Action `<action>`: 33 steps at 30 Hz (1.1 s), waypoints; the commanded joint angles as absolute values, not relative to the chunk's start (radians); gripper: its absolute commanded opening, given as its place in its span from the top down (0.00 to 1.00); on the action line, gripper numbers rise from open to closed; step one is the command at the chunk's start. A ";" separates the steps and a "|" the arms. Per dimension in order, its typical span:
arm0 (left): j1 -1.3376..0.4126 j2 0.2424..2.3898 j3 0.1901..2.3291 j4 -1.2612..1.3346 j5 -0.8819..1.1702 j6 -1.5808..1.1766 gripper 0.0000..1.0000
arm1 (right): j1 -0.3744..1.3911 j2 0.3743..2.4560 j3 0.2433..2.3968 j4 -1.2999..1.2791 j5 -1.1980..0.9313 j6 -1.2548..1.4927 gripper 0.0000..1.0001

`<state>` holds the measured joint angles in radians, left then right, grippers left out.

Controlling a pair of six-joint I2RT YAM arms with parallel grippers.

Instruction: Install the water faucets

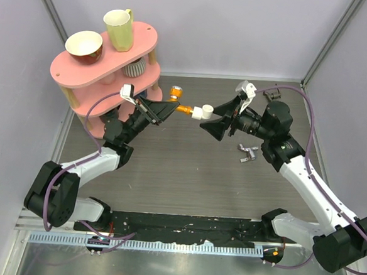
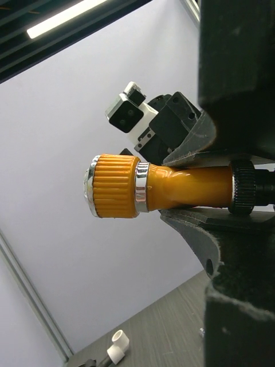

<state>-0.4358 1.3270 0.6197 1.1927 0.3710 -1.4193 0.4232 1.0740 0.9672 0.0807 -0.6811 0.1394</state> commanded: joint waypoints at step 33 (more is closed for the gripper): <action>-0.428 1.407 0.815 1.546 0.724 -0.985 1.00 | 0.387 1.342 1.273 0.282 -0.959 1.107 0.99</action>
<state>-0.3958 1.4178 0.7895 1.3376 0.5152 -1.1973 0.3679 1.3163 1.2041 0.1516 -0.9195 0.7975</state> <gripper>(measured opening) 0.313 0.465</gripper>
